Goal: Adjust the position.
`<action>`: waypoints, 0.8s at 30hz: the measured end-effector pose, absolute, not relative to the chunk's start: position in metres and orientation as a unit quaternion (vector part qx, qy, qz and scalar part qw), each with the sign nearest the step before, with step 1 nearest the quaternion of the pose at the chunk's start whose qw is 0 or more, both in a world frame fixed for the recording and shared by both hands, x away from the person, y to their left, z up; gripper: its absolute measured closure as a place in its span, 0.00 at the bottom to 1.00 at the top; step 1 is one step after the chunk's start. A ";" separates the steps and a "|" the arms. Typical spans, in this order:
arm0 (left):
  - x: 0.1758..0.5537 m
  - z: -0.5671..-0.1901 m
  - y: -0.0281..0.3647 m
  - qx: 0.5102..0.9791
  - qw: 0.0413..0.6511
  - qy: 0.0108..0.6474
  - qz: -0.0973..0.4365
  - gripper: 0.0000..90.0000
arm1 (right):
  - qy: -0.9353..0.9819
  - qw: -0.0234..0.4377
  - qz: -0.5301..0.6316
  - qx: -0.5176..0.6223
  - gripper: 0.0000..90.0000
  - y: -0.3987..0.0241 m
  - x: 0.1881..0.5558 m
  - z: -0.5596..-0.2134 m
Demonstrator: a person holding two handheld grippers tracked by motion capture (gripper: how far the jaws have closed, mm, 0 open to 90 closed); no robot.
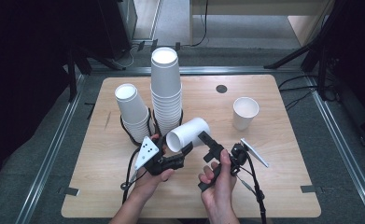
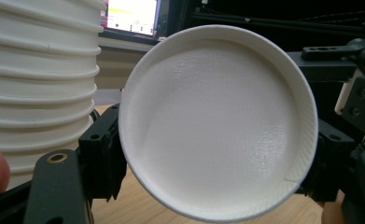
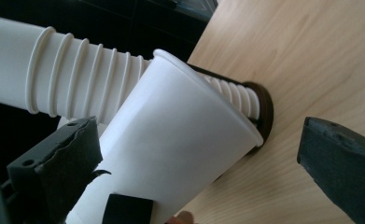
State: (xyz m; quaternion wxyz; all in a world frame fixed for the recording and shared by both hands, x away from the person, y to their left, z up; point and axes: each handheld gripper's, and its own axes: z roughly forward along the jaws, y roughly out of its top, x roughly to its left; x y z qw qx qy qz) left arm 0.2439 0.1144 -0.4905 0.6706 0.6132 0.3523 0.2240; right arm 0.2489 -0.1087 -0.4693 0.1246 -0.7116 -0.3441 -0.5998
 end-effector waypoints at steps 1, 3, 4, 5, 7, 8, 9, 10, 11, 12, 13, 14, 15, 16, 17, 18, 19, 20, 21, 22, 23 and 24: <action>0.244 -0.491 0.114 0.614 0.670 0.351 0.225 0.26 | -0.335 0.137 -0.595 -0.717 0.00 -0.108 0.250 -0.471; 0.243 -0.491 0.114 0.615 0.670 0.349 0.228 0.26 | -0.306 0.172 -0.591 -0.726 0.00 -0.108 0.251 -0.474; 0.243 -0.491 0.113 0.615 0.669 0.348 0.228 0.26 | -0.294 0.184 -0.590 -0.729 0.00 -0.109 0.252 -0.475; 0.243 -0.491 0.113 0.616 0.669 0.347 0.228 0.26 | -0.280 0.197 -0.591 -0.730 0.00 -0.109 0.252 -0.475; 0.243 -0.492 0.112 0.617 0.669 0.346 0.229 0.26 | -0.262 0.215 -0.594 -0.730 0.00 -0.110 0.253 -0.476; 0.243 -0.492 0.112 0.617 0.668 0.346 0.230 0.26 | -0.254 0.224 -0.593 -0.731 0.00 -0.111 0.254 -0.476; 0.242 -0.492 0.112 0.617 0.669 0.345 0.230 0.26 | -0.247 0.238 -0.591 -0.730 0.00 -0.110 0.254 -0.477; 0.242 -0.492 0.112 0.618 0.668 0.345 0.231 0.26 | -0.239 0.247 -0.588 -0.732 0.00 -0.110 0.256 -0.478; 0.242 -0.492 0.111 0.617 0.668 0.344 0.232 0.26 | -0.233 0.254 -0.586 -0.733 0.00 -0.110 0.256 -0.478; 0.242 -0.492 0.111 0.619 0.667 0.342 0.235 0.26 | -0.226 0.261 -0.586 -0.733 0.00 -0.109 0.256 -0.479; 0.242 -0.492 0.111 0.620 0.666 0.341 0.236 0.26 | -0.219 0.266 -0.587 -0.733 0.00 -0.109 0.257 -0.479; 0.242 -0.492 0.110 0.621 0.664 0.341 0.238 0.26 | -0.215 0.272 -0.583 -0.735 0.00 -0.108 0.257 -0.478; 0.242 -0.492 0.110 0.621 0.664 0.342 0.238 0.26 | -0.206 0.285 -0.578 -0.736 0.00 -0.108 0.258 -0.478; 0.242 -0.493 0.110 0.621 0.664 0.341 0.239 0.26 | -0.197 0.298 -0.575 -0.735 0.00 -0.108 0.258 -0.478; 0.241 -0.493 0.109 0.621 0.664 0.341 0.239 0.26 | -0.192 0.306 -0.574 -0.734 0.00 -0.108 0.258 -0.478; 0.241 -0.492 0.109 0.622 0.664 0.339 0.239 0.26 | -0.186 0.315 -0.573 -0.733 0.00 -0.107 0.258 -0.477; 0.240 -0.492 0.108 0.621 0.665 0.338 0.239 0.26 | -0.184 0.316 -0.574 -0.733 0.00 -0.106 0.258 -0.477; 0.240 -0.492 0.107 0.621 0.665 0.337 0.241 0.26 | -0.179 0.322 -0.572 -0.733 0.00 -0.106 0.258 -0.476; 0.240 -0.492 0.107 0.622 0.665 0.336 0.241 0.26 | -0.178 0.322 -0.570 -0.735 0.00 -0.106 0.259 -0.476; 0.239 -0.492 0.107 0.623 0.665 0.334 0.241 0.26 | -0.175 0.325 -0.569 -0.735 0.00 -0.105 0.260 -0.476; 0.239 -0.492 0.107 0.623 0.666 0.334 0.241 0.26 | -0.175 0.324 -0.567 -0.737 0.00 -0.105 0.261 -0.478; 0.239 -0.492 0.107 0.623 0.666 0.333 0.241 0.26 | -0.176 0.326 -0.565 -0.737 0.00 -0.105 0.261 -0.479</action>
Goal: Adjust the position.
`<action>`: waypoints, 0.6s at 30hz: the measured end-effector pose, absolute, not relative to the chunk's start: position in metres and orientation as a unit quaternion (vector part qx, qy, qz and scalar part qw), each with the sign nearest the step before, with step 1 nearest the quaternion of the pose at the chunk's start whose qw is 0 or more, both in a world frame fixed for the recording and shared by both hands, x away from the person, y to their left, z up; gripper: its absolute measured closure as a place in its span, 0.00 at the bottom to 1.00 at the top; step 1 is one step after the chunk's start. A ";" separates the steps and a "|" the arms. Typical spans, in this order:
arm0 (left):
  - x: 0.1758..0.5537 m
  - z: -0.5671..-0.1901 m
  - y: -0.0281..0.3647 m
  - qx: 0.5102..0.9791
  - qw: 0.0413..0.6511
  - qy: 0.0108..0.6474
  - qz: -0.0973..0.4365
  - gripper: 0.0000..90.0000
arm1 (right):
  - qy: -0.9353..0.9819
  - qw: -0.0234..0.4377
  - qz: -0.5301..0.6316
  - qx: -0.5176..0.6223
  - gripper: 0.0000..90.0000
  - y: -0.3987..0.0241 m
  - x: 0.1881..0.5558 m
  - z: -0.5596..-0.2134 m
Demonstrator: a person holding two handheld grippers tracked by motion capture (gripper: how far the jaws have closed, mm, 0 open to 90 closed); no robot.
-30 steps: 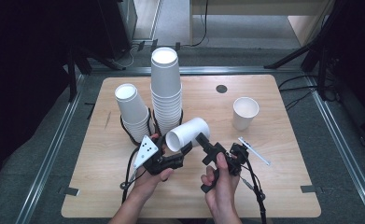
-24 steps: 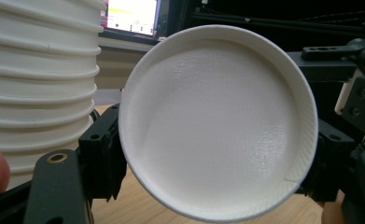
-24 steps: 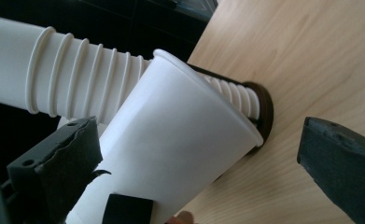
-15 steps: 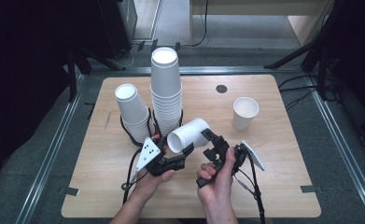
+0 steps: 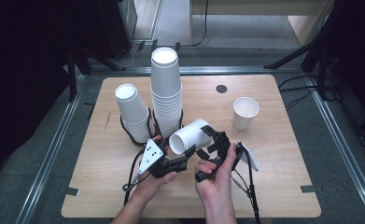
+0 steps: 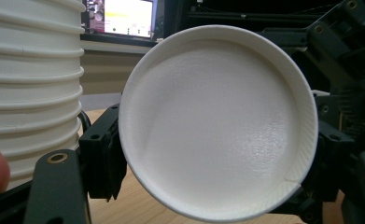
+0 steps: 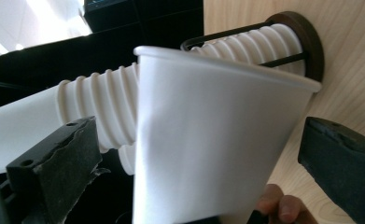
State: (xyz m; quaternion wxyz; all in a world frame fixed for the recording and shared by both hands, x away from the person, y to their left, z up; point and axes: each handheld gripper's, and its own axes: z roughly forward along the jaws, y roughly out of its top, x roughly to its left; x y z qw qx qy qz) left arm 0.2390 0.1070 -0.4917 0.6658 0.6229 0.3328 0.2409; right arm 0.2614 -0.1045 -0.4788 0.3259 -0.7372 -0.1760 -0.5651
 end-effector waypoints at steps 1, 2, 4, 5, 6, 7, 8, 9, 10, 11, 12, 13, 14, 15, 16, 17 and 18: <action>0.239 -0.492 0.107 0.623 0.667 0.332 0.241 0.26 | -0.174 0.331 -0.563 -0.737 0.00 -0.104 0.263 -0.481; 0.239 -0.492 0.107 0.623 0.667 0.331 0.241 0.26 | -0.173 0.336 -0.562 -0.736 0.00 -0.104 0.264 -0.482; 0.239 -0.492 0.107 0.623 0.666 0.331 0.240 0.26 | -0.170 0.340 -0.560 -0.736 0.00 -0.103 0.266 -0.485; 0.239 -0.492 0.107 0.624 0.666 0.331 0.239 0.26 | -0.167 0.345 -0.562 -0.733 0.00 -0.102 0.268 -0.486; 0.239 -0.492 0.107 0.624 0.666 0.332 0.238 0.26 | -0.166 0.346 -0.562 -0.733 0.00 -0.101 0.268 -0.487; 0.239 -0.492 0.108 0.623 0.667 0.332 0.237 0.26 | -0.165 0.347 -0.562 -0.733 0.00 -0.101 0.269 -0.487; 0.239 -0.491 0.108 0.622 0.668 0.333 0.236 0.26 | -0.162 0.350 -0.562 -0.731 0.00 -0.100 0.270 -0.488; 0.239 -0.491 0.108 0.622 0.669 0.332 0.236 0.26 | -0.160 0.350 -0.562 -0.732 0.00 -0.100 0.271 -0.489; 0.239 -0.491 0.108 0.622 0.669 0.331 0.236 0.26 | -0.158 0.353 -0.559 -0.734 0.00 -0.100 0.272 -0.489; 0.239 -0.491 0.108 0.622 0.669 0.331 0.235 0.26 | -0.156 0.352 -0.559 -0.734 0.00 -0.100 0.273 -0.491; 0.239 -0.491 0.108 0.623 0.669 0.330 0.236 0.26 | -0.155 0.354 -0.558 -0.735 0.00 -0.100 0.274 -0.491; 0.239 -0.492 0.107 0.625 0.667 0.328 0.237 0.26 | -0.155 0.356 -0.557 -0.734 0.00 -0.100 0.275 -0.492; 0.239 -0.492 0.107 0.626 0.667 0.327 0.236 0.26 | -0.154 0.355 -0.556 -0.735 0.00 -0.099 0.275 -0.493; 0.238 -0.492 0.106 0.628 0.666 0.326 0.236 0.26 | -0.153 0.356 -0.556 -0.735 0.00 -0.099 0.275 -0.494; 0.238 -0.493 0.105 0.629 0.665 0.326 0.235 0.26 | -0.151 0.358 -0.557 -0.734 0.00 -0.099 0.276 -0.494; 0.238 -0.493 0.105 0.631 0.665 0.324 0.234 0.26 | -0.149 0.360 -0.558 -0.733 0.00 -0.098 0.277 -0.495; 0.238 -0.493 0.104 0.633 0.665 0.323 0.232 0.26 | -0.147 0.360 -0.559 -0.733 0.00 -0.097 0.277 -0.495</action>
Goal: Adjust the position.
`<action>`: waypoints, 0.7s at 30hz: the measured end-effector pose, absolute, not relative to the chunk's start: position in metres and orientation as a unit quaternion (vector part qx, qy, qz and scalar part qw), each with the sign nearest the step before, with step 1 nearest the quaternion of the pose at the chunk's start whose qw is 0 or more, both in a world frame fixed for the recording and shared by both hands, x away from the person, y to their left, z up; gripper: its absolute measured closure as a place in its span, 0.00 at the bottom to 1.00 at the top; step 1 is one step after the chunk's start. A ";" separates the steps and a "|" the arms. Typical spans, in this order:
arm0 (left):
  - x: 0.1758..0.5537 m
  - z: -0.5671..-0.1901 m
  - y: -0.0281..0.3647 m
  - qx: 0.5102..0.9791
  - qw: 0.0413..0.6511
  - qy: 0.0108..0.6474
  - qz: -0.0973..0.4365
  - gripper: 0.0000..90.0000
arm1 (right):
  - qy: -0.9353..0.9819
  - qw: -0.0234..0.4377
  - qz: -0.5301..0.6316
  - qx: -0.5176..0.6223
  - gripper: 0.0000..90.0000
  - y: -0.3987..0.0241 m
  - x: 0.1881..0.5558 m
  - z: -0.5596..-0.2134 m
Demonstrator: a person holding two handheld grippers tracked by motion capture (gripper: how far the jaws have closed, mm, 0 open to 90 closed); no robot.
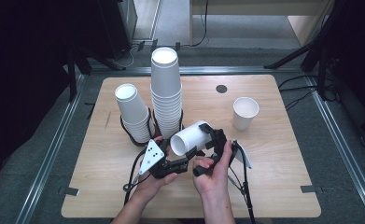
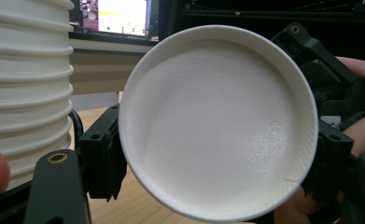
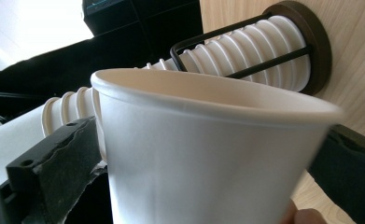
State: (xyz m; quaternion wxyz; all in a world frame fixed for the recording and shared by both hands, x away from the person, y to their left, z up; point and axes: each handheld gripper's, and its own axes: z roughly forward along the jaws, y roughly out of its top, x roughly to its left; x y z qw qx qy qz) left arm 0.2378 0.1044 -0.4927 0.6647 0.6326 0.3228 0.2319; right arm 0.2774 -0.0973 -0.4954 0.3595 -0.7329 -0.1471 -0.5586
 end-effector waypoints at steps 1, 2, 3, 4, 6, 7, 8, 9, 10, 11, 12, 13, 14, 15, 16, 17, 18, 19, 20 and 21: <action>0.238 -0.493 0.104 0.632 0.667 0.322 0.229 0.26 | -0.145 0.361 -0.558 -0.733 0.00 -0.097 0.278 -0.495; 0.237 -0.492 0.104 0.633 0.667 0.320 0.229 0.26 | -0.145 0.363 -0.558 -0.732 0.00 -0.097 0.279 -0.495; 0.237 -0.492 0.104 0.633 0.667 0.320 0.229 0.26 | -0.144 0.362 -0.557 -0.733 0.00 -0.097 0.280 -0.496; 0.237 -0.492 0.105 0.632 0.668 0.320 0.228 0.26 | -0.145 0.359 -0.560 -0.733 0.00 -0.097 0.280 -0.496; 0.237 -0.492 0.106 0.631 0.669 0.320 0.228 0.26 | -0.142 0.358 -0.563 -0.732 0.03 -0.097 0.280 -0.497; 0.237 -0.492 0.106 0.630 0.670 0.320 0.228 0.26 | -0.141 0.357 -0.561 -0.733 0.06 -0.098 0.280 -0.497; 0.238 -0.492 0.106 0.630 0.670 0.320 0.228 0.26 | -0.141 0.358 -0.560 -0.733 0.07 -0.098 0.280 -0.497; 0.238 -0.492 0.107 0.631 0.669 0.319 0.229 0.26 | -0.142 0.357 -0.561 -0.733 0.08 -0.098 0.281 -0.497; 0.238 -0.493 0.107 0.631 0.670 0.318 0.229 0.26 | -0.142 0.357 -0.562 -0.732 0.08 -0.098 0.280 -0.497; 0.238 -0.493 0.107 0.631 0.671 0.317 0.228 0.26 | -0.142 0.356 -0.563 -0.732 0.09 -0.098 0.280 -0.498; 0.239 -0.493 0.107 0.631 0.671 0.317 0.225 0.26 | -0.142 0.353 -0.564 -0.733 0.10 -0.098 0.280 -0.497; 0.239 -0.493 0.107 0.634 0.669 0.317 0.223 0.25 | -0.141 0.350 -0.565 -0.733 0.11 -0.098 0.279 -0.497; 0.239 -0.493 0.108 0.639 0.665 0.319 0.219 0.25 | -0.142 0.346 -0.566 -0.735 0.12 -0.098 0.278 -0.498; 0.239 -0.492 0.108 0.642 0.662 0.319 0.217 0.24 | -0.143 0.342 -0.564 -0.738 0.13 -0.098 0.278 -0.498; 0.240 -0.492 0.108 0.643 0.662 0.319 0.219 0.23 | -0.140 0.338 -0.567 -0.738 0.13 -0.097 0.277 -0.498; 0.240 -0.492 0.108 0.644 0.660 0.319 0.219 0.23 | -0.138 0.337 -0.571 -0.736 0.14 -0.097 0.277 -0.499; 0.240 -0.492 0.108 0.644 0.659 0.322 0.218 0.23 | -0.137 0.336 -0.573 -0.735 0.14 -0.096 0.277 -0.500; 0.240 -0.491 0.109 0.645 0.660 0.323 0.213 0.23 | -0.136 0.333 -0.575 -0.735 0.14 -0.096 0.276 -0.500; 0.240 -0.491 0.109 0.647 0.658 0.323 0.210 0.23 | -0.133 0.330 -0.578 -0.735 0.14 -0.096 0.276 -0.499; 0.241 -0.490 0.110 0.657 0.647 0.327 0.207 0.23 | -0.131 0.325 -0.581 -0.735 0.14 -0.097 0.275 -0.499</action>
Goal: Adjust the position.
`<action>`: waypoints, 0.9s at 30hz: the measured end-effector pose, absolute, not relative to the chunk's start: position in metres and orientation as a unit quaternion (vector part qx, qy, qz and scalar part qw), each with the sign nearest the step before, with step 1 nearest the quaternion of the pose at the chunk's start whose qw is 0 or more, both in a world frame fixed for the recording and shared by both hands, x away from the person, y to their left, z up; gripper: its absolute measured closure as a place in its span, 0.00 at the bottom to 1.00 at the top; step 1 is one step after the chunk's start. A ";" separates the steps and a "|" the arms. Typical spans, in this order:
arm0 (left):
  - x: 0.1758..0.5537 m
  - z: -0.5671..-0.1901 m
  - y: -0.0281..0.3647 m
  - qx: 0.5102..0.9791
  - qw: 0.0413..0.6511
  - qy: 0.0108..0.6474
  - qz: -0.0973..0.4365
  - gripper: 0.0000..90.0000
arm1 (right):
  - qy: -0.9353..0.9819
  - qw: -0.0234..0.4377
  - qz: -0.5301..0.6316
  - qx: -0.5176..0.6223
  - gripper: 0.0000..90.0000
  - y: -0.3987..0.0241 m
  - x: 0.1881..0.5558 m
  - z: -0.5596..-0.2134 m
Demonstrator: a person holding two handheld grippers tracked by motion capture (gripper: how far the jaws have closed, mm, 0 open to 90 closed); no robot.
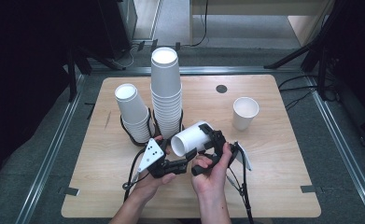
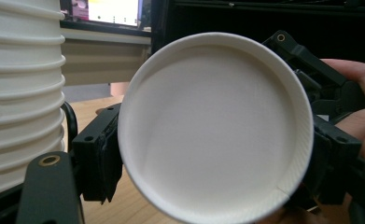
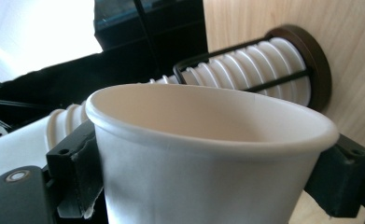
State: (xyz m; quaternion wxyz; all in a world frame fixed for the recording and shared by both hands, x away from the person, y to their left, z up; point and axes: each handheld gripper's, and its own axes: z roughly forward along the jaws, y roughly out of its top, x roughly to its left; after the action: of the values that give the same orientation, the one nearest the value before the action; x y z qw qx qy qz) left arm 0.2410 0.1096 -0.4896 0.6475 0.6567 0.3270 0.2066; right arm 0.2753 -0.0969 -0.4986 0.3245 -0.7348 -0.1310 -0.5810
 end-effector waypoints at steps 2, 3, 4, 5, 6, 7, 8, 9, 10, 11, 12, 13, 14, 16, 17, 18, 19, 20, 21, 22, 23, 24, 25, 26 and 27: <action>0.243 -0.487 0.112 0.664 0.646 0.330 0.182 0.17 | -0.126 0.307 -0.585 -0.740 0.14 -0.098 0.274 -0.497; 0.243 -0.487 0.113 0.662 0.648 0.334 0.172 0.14 | -0.121 0.298 -0.593 -0.738 0.15 -0.099 0.273 -0.497; 0.243 -0.486 0.114 0.662 0.647 0.337 0.169 0.13 | -0.120 0.288 -0.595 -0.740 0.15 -0.101 0.273 -0.495; 0.244 -0.485 0.115 0.663 0.645 0.342 0.168 0.10 | -0.121 0.278 -0.598 -0.742 0.15 -0.102 0.272 -0.494; 0.244 -0.485 0.116 0.663 0.645 0.344 0.164 0.10 | -0.119 0.268 -0.605 -0.740 0.15 -0.103 0.272 -0.492; 0.245 -0.484 0.118 0.663 0.645 0.344 0.161 0.10 | -0.121 0.253 -0.611 -0.740 0.15 -0.105 0.271 -0.491; 0.245 -0.484 0.118 0.663 0.644 0.346 0.158 0.06 | -0.123 0.232 -0.616 -0.743 0.15 -0.108 0.271 -0.489; 0.246 -0.483 0.119 0.665 0.643 0.348 0.153 0.02 | -0.126 0.222 -0.617 -0.744 0.15 -0.110 0.270 -0.487; 0.246 -0.483 0.120 0.665 0.644 0.349 0.150 0.02 | -0.132 0.207 -0.619 -0.746 0.15 -0.112 0.270 -0.486; 0.246 -0.482 0.121 0.665 0.643 0.349 0.149 0.02 | -0.134 0.196 -0.620 -0.748 0.15 -0.114 0.269 -0.485; 0.246 -0.482 0.121 0.665 0.644 0.349 0.148 0.02 | -0.140 0.174 -0.622 -0.750 0.15 -0.116 0.269 -0.483; 0.246 -0.482 0.121 0.666 0.643 0.349 0.147 0.01 | -0.143 0.158 -0.624 -0.752 0.15 -0.117 0.268 -0.482; 0.246 -0.482 0.121 0.666 0.642 0.349 0.146 0.00 | -0.152 0.128 -0.626 -0.754 0.15 -0.118 0.267 -0.482; 0.247 -0.482 0.122 0.669 0.640 0.349 0.146 0.00 | -0.158 0.112 -0.631 -0.751 0.15 -0.119 0.266 -0.481; 0.247 -0.482 0.121 0.669 0.639 0.350 0.146 0.00 | -0.165 0.099 -0.631 -0.751 0.15 -0.119 0.266 -0.480; 0.247 -0.482 0.122 0.669 0.639 0.350 0.146 0.00 | -0.171 0.082 -0.631 -0.752 0.15 -0.120 0.265 -0.479; 0.247 -0.482 0.122 0.670 0.639 0.351 0.145 0.00 | -0.174 0.076 -0.636 -0.748 0.15 -0.120 0.265 -0.478; 0.247 -0.482 0.122 0.670 0.638 0.350 0.145 0.00 | -0.182 0.063 -0.638 -0.745 0.15 -0.121 0.265 -0.477; 0.247 -0.482 0.122 0.670 0.638 0.351 0.146 0.00 | -0.190 0.045 -0.637 -0.746 0.15 -0.121 0.265 -0.477; 0.247 -0.482 0.122 0.671 0.637 0.351 0.145 0.00 | -0.194 0.033 -0.638 -0.744 0.15 -0.122 0.264 -0.475; 0.247 -0.482 0.122 0.671 0.637 0.351 0.145 0.00 | -0.199 0.026 -0.643 -0.739 0.15 -0.123 0.264 -0.475; 0.247 -0.482 0.122 0.671 0.637 0.350 0.145 0.00 | -0.203 0.014 -0.644 -0.737 0.15 -0.124 0.264 -0.474; 0.247 -0.482 0.122 0.672 0.636 0.350 0.146 0.00 | -0.211 0.001 -0.645 -0.735 0.15 -0.125 0.263 -0.472; 0.247 -0.482 0.122 0.672 0.636 0.351 0.146 0.00 | -0.216 -0.005 -0.647 -0.731 0.15 -0.126 0.263 -0.471; 0.247 -0.482 0.122 0.671 0.637 0.351 0.145 0.00 | -0.221 -0.014 -0.649 -0.728 0.15 -0.126 0.263 -0.470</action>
State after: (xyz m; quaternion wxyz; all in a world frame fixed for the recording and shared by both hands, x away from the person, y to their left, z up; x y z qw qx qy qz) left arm 0.2474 0.1217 -0.4816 0.6368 0.6713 0.3506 0.1449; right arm 0.2630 -0.1260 -0.4700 -0.0138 -0.7275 -0.2209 -0.6494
